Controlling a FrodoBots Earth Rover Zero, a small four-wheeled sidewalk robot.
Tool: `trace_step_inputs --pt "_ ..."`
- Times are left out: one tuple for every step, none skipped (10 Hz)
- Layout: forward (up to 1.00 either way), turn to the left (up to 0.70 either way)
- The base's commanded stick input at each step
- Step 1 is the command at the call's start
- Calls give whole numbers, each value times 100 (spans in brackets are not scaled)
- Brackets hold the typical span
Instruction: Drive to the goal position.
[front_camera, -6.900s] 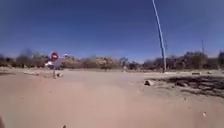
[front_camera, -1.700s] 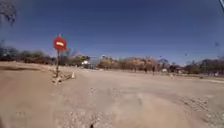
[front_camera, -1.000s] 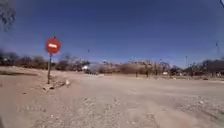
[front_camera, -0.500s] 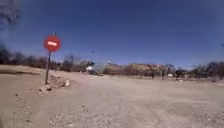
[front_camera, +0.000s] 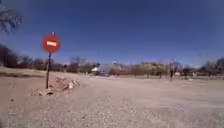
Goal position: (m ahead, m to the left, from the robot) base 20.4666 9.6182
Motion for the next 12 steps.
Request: trace_step_inputs --pt "100 0" --pt "100 0" --pt "100 0" --pt "100 0" --pt "100 0" --pt "100 0" --pt "100 0" --pt "100 0" --pt "100 0" --pt "100 0" --pt "100 0" --pt "100 0"
